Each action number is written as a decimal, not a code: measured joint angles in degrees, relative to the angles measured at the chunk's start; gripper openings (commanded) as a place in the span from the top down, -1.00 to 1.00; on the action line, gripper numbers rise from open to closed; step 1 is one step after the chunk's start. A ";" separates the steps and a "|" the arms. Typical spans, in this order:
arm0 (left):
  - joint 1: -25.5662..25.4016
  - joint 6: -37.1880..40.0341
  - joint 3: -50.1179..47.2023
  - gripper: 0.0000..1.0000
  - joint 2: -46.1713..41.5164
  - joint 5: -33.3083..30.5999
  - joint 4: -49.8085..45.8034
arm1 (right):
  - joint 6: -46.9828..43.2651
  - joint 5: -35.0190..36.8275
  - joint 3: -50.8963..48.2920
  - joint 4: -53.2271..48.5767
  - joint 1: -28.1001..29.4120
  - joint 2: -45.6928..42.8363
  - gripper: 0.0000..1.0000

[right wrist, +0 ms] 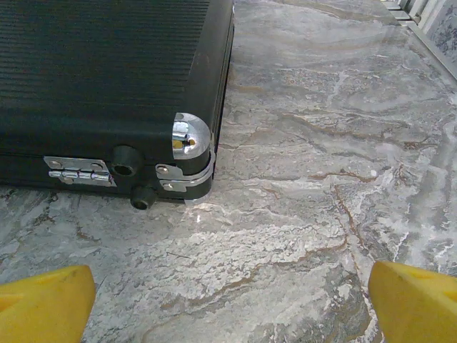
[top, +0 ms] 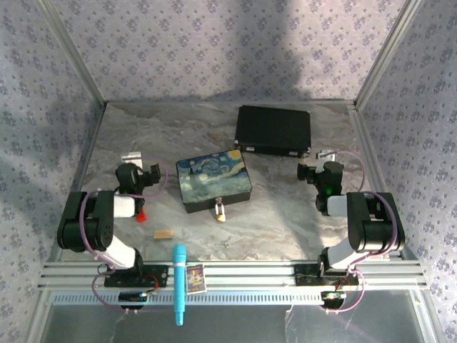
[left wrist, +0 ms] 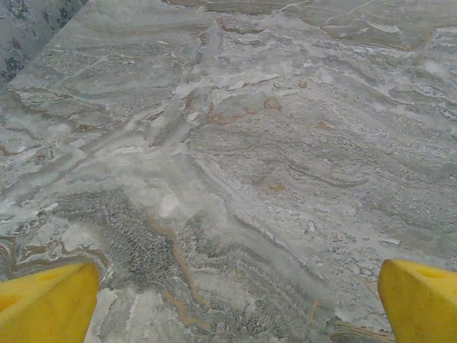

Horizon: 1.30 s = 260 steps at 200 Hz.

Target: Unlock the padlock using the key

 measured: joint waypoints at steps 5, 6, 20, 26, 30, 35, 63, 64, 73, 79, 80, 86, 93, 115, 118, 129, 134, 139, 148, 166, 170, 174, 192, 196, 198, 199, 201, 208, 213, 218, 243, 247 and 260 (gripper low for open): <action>0.00 0.20 0.02 -1.00 0.00 0.28 0.00 | -0.02 0.00 0.00 -0.02 0.00 0.00 -0.99; 0.00 0.17 0.02 -1.00 0.00 0.31 0.00 | -0.02 0.00 0.00 -0.02 0.00 0.00 -0.99; 0.00 0.39 0.07 -1.00 0.00 0.85 0.00 | -0.02 0.00 0.00 -0.02 0.00 0.00 -0.99; 0.00 0.42 0.07 -1.00 0.00 1.11 0.00 | -0.02 0.00 0.02 -0.02 0.00 0.00 -0.99; 0.00 0.42 0.07 -1.00 0.00 1.27 0.00 | -0.02 0.00 0.02 -0.02 0.00 0.00 -0.99; 0.00 0.42 0.09 -1.00 0.00 1.42 0.00 | -0.02 0.00 0.02 -0.02 0.00 0.00 -0.99; 0.00 0.44 0.17 -1.00 0.00 1.68 0.00 | -0.02 0.00 0.04 -0.02 0.00 0.00 -0.99; 0.00 0.44 0.20 -1.00 0.00 1.68 0.00 | -0.02 0.00 0.04 -0.02 0.00 0.00 -0.99; 0.00 0.44 0.28 -1.00 0.00 1.68 -0.02 | -0.02 0.00 0.04 -0.02 0.00 0.00 -0.99; 0.00 0.44 0.37 -1.00 0.00 1.68 -0.02 | -0.02 0.00 0.04 -0.02 0.00 0.00 -0.99; 0.00 0.44 0.37 -1.00 0.00 1.68 0.00 | -0.02 0.00 0.04 -0.02 0.00 0.00 -0.99; 0.00 0.44 0.44 -1.00 0.00 1.68 0.02 | -0.02 0.00 0.04 -0.04 0.00 0.00 -0.99; 0.00 0.44 0.48 -1.00 0.00 1.68 0.00 | -0.02 0.00 0.04 -0.04 0.00 0.00 -0.99; 0.00 0.44 0.48 -1.00 0.00 1.68 -0.02 | 0.00 0.00 0.04 -0.02 0.00 0.00 -0.99; 0.00 0.44 0.48 -1.00 0.00 1.68 -0.02 | -0.02 0.00 0.04 -0.04 0.00 0.00 -0.99; 0.00 0.44 0.48 -1.00 0.00 1.68 0.00 | -0.02 0.00 0.04 -0.04 0.00 0.00 -0.99; 0.00 0.44 0.48 -1.00 0.00 1.68 0.00 | -0.02 0.00 0.04 -0.02 0.00 0.00 -0.99; 0.00 0.44 0.48 -1.00 0.00 1.68 0.00 | -0.02 0.00 0.04 -0.04 0.00 0.00 -0.99; 0.00 0.44 0.48 -1.00 0.00 1.68 0.00 | -0.02 0.00 0.04 -0.04 0.00 0.00 -0.99; 0.00 0.44 0.48 -1.00 0.00 1.68 0.00 | -0.02 0.00 0.04 -0.04 0.00 0.00 -0.99; 0.00 0.44 0.48 -1.00 0.00 1.68 0.00 | -0.02 0.00 0.04 -0.04 0.00 0.00 -0.99; 0.00 0.44 0.48 -1.00 0.00 1.68 0.00 | -0.02 0.00 0.04 -0.04 0.00 0.00 -0.99; 0.00 0.44 0.48 -1.00 0.00 1.68 0.00 | -0.02 0.00 0.04 -0.04 0.00 0.00 -0.99; 0.00 0.44 0.48 -1.00 0.00 1.68 0.00 | -0.02 0.00 0.04 -0.04 0.00 0.00 -0.99; 0.00 0.44 0.48 -1.00 0.00 1.68 0.00 | -0.02 -0.02 0.04 -0.04 0.00 0.00 -0.99; 0.00 0.44 0.48 -1.00 0.00 1.68 0.00 | -0.02 -0.02 0.04 -0.04 0.00 0.00 -0.99; 0.00 0.44 0.48 -1.00 0.00 1.68 0.00 | -0.02 -0.02 0.04 -0.04 0.00 0.00 -0.99; 0.00 0.44 0.48 -1.00 0.00 1.68 0.00 | -0.02 -0.02 0.04 -0.04 0.00 0.00 -0.99; 0.00 0.44 0.48 -1.00 0.00 1.70 0.00 | -0.02 0.00 0.04 -0.04 0.00 0.00 -0.99; 0.00 0.44 0.48 -0.99 0.00 1.75 0.00 | -0.02 -0.02 0.04 -0.04 0.00 0.00 -0.99; 0.00 0.44 0.48 -1.00 0.00 1.84 0.00 | -0.02 -0.02 0.04 -0.04 0.00 0.00 -0.99; 0.00 0.44 0.48 -1.00 0.00 1.84 0.00 | -0.02 -0.02 0.04 -0.04 0.00 0.00 -0.99; 0.00 0.44 0.48 -1.00 0.00 1.86 0.00 | -0.02 -0.02 0.04 -0.04 0.00 0.00 -0.99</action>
